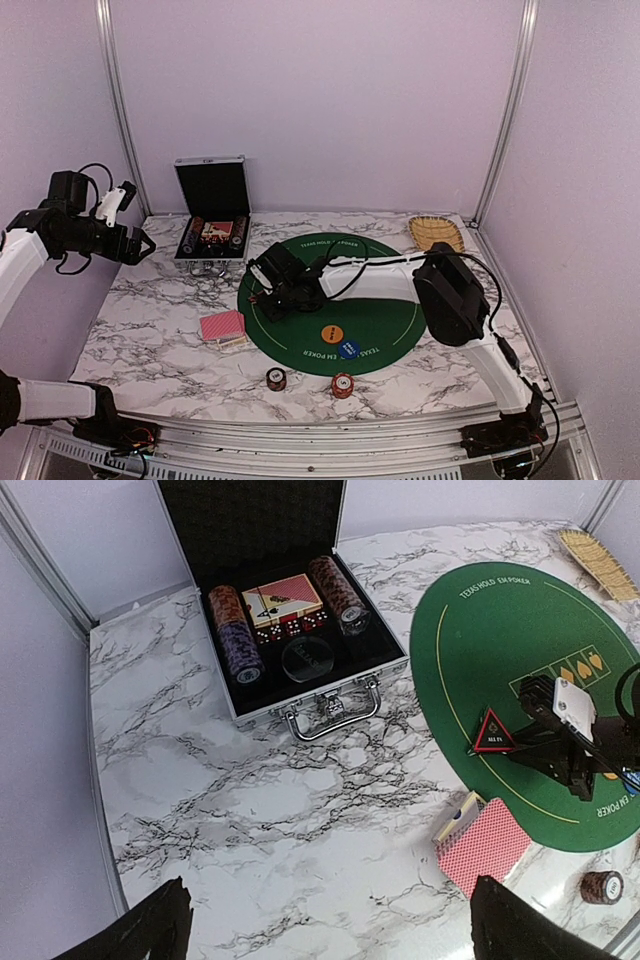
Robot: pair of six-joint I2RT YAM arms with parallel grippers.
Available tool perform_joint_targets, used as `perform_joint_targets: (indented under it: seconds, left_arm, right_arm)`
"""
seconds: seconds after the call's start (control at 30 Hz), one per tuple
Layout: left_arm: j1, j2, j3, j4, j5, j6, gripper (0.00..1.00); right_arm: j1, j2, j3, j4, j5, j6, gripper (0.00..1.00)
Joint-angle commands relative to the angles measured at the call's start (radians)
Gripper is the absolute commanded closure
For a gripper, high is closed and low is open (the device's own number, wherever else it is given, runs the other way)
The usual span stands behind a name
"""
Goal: Distribute texas hold em gaming equipment
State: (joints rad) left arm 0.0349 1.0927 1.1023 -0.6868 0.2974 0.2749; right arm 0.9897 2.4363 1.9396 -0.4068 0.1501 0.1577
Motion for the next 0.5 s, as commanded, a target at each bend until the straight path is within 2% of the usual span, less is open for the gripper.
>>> perform_joint_targets:
  seconds: [0.0,0.13,0.23,0.33,0.47]
  left_arm:
    - [0.004,-0.010,-0.005,-0.040,0.016,0.020,0.01]
    - [0.004,-0.010,-0.007,-0.046,0.017,0.025,0.01]
    - [0.004,-0.004,0.001,-0.051,0.012,0.032,0.01]
    - [0.004,0.001,0.011,-0.058,0.007,0.036,0.01]
    - [0.004,0.000,0.018,-0.063,0.015,0.039,0.01]
  right_arm:
    - [-0.017,0.039,0.068,-0.022,-0.004,0.020,0.77]
    - [-0.017,0.017,0.071,-0.032,-0.002,0.021,0.69]
    - [-0.018,-0.056,0.037,-0.041,0.010,0.025,0.53]
    - [-0.018,-0.164,-0.067,-0.029,0.038,0.041,0.37]
    - [-0.017,-0.304,-0.246,-0.030,0.072,0.077,0.23]
